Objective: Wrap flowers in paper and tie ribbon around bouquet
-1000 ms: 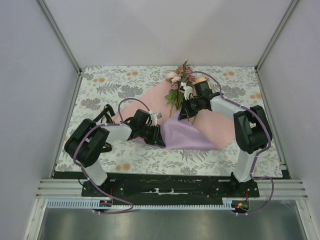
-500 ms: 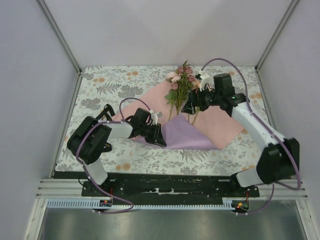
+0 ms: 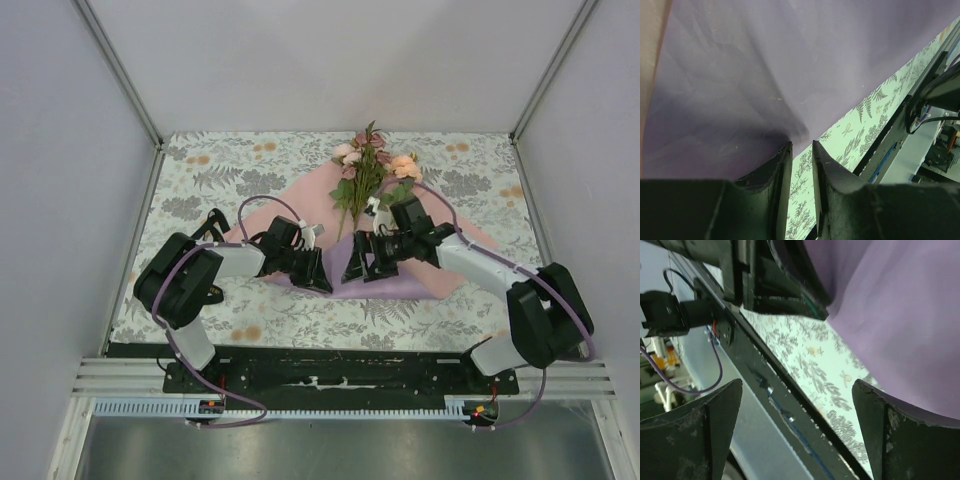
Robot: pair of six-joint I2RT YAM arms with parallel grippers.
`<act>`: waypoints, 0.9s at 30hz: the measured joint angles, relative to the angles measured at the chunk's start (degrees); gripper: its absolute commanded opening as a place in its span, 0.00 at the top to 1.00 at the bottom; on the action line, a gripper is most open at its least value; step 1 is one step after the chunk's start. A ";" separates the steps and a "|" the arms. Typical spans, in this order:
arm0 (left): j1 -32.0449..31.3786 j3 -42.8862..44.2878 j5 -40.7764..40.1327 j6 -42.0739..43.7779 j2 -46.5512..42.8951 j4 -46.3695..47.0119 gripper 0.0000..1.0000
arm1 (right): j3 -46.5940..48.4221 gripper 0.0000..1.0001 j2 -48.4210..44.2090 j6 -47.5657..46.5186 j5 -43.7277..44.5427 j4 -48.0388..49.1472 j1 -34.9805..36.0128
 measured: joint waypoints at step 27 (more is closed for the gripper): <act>0.72 0.02 0.79 0.02 0.37 -0.11 0.68 | -8.79 0.02 10.56 3.54 -3.74 7.48 -0.90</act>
